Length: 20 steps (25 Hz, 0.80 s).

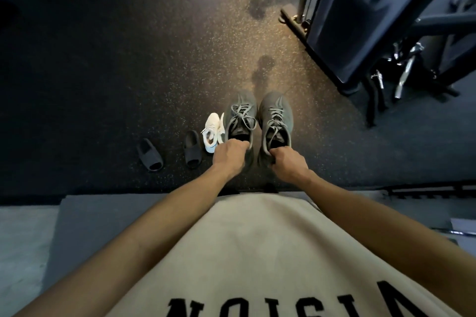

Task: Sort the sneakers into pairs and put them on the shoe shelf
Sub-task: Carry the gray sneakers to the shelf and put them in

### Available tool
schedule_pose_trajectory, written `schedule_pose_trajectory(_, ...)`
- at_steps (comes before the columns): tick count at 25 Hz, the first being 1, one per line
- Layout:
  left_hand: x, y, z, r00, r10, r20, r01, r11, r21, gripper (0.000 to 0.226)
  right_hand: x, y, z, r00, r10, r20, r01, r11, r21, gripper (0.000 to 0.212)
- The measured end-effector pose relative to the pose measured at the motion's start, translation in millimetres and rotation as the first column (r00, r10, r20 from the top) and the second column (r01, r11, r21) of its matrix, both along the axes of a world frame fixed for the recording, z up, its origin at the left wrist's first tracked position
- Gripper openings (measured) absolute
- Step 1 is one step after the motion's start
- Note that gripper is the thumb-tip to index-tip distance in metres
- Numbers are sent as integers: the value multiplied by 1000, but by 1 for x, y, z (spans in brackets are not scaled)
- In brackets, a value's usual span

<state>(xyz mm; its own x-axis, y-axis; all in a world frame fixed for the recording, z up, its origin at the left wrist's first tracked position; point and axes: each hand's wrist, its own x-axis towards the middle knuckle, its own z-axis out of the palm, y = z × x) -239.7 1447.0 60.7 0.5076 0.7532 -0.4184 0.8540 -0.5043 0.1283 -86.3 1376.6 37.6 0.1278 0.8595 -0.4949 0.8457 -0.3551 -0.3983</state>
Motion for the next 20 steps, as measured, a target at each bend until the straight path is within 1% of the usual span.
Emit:
schedule_pose_trajectory(3, 5, -4, 1, 994, -108, 2, 108, 994, -17, 22, -5, -21, -1, 994, -113, 7, 113, 993, -21, 11)
schedule_pose_trajectory(6, 7, -17, 0, 971, -238, 27, 239, 970, -35, 25, -16, -51, -3, 967, -255, 22, 256, 966, -33, 5)
schedule_pose_trajectory(7, 8, -23, 0, 956, -292, 33, 293, 955, -35, 26, -22, -63, -2, 951, -307, 18, 308, 951, -34, 1)
schedule_pose_trajectory(9, 11, -36, 1, 914, -404, 36, 405, 914, -25, 28, -34, -88, 1, 906, -423, -1, 423, 906, -33, 9)
schedule_pose_trajectory(11, 15, -53, 1, 871, -490, 40, 491, 871, -15, 25, -47, -115, 6, 845, -535, -13, 534, 845, -28, 11)
schedule_pose_trajectory(14, 28, -94, 1, 770, -637, 37, 638, 770, -23, 20, -61, -169, 13, 727, -686, -12, 686, 728, -3, 3)
schedule_pose_trajectory(15, 34, -112, 1, 727, -685, 39, 686, 727, -27, 18, -64, -189, 14, 684, -730, -8, 730, 684, 6, 6)
schedule_pose_trajectory(17, 46, -147, 4, 640, -768, 26, 768, 640, -23, 15, -69, -228, 15, 598, -802, 8, 802, 598, 15, 11)
schedule_pose_trajectory(19, 61, -186, 6, 526, -850, 21, 851, 526, 0, 15, -75, -271, 18, 489, -872, 18, 872, 489, 1, 6)
schedule_pose_trajectory(20, 68, -201, 7, 483, -875, 16, 875, 483, 1, 17, -75, -288, 18, 450, -893, 19, 893, 450, -7, 3)
